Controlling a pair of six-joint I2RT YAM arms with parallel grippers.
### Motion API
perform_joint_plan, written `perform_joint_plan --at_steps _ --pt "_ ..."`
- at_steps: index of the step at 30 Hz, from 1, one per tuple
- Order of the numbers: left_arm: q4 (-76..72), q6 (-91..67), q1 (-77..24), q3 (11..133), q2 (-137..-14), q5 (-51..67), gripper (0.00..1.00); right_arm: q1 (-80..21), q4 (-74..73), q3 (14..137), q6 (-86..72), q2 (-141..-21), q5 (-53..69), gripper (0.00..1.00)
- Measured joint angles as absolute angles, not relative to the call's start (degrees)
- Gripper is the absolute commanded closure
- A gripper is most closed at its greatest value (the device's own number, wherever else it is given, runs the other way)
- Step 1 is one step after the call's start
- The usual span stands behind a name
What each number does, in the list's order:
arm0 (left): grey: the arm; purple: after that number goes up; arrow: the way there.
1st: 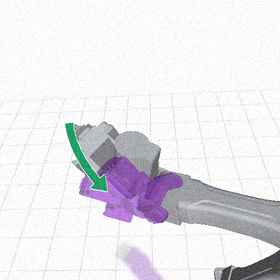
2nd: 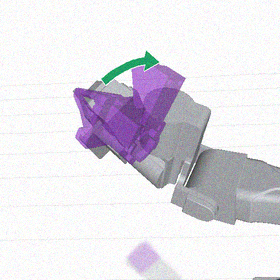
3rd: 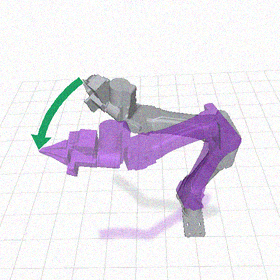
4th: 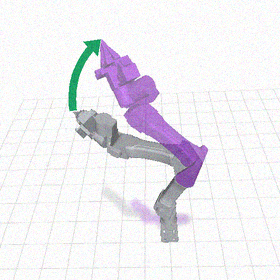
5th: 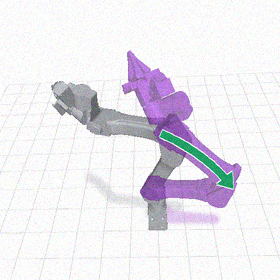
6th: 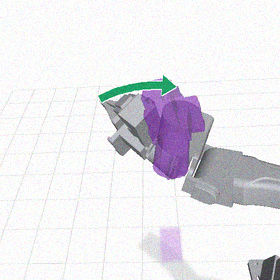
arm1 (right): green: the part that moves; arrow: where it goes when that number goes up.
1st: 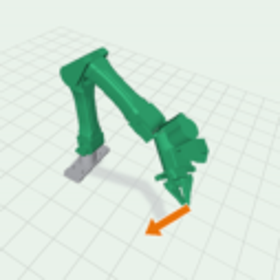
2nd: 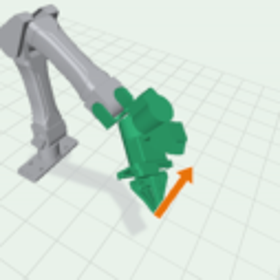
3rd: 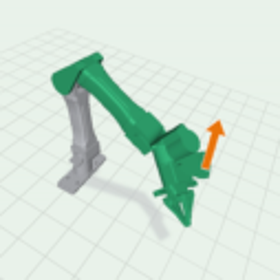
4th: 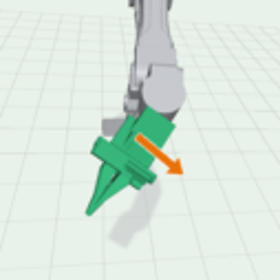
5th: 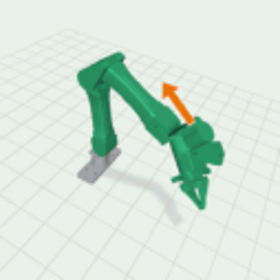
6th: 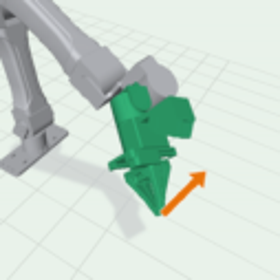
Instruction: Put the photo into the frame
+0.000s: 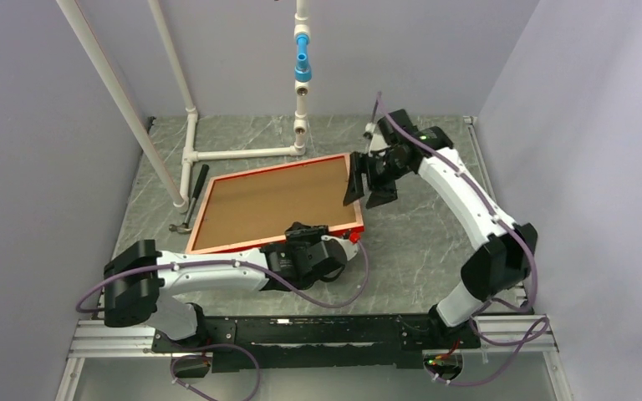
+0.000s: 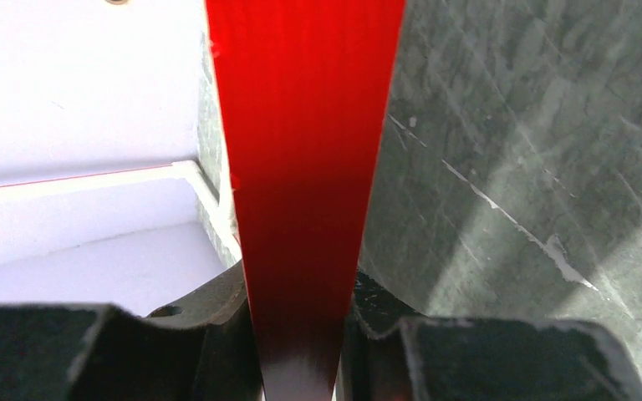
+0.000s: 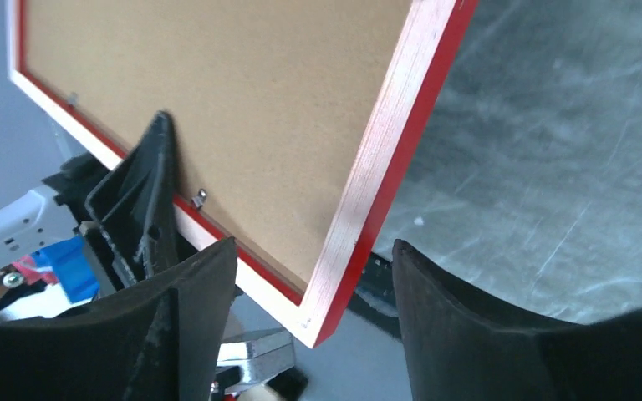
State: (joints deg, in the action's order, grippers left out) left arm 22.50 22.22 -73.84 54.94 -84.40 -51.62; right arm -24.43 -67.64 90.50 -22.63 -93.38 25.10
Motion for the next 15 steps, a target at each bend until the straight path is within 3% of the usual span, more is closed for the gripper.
perform_joint_plan --at_steps 2,5,11,15 --pt "24.51 21.54 -73.56 56.80 -83.42 -50.96 1.00 -23.46 -65.98 92.12 -22.52 -90.89 25.45 0.14" --pt "28.08 20.43 -73.36 60.20 -81.52 -49.82 1.00 -19.94 -62.04 93.36 -22.20 -85.97 26.46 0.07" --pt "34.54 18.28 -73.36 65.32 -78.15 -47.13 1.00 -12.45 -52.05 91.50 -21.37 -77.93 31.53 0.07" --pt "37.71 17.23 -73.36 66.32 -75.40 -44.99 1.00 -11.29 -38.89 81.34 -18.63 -70.22 33.69 0.09"
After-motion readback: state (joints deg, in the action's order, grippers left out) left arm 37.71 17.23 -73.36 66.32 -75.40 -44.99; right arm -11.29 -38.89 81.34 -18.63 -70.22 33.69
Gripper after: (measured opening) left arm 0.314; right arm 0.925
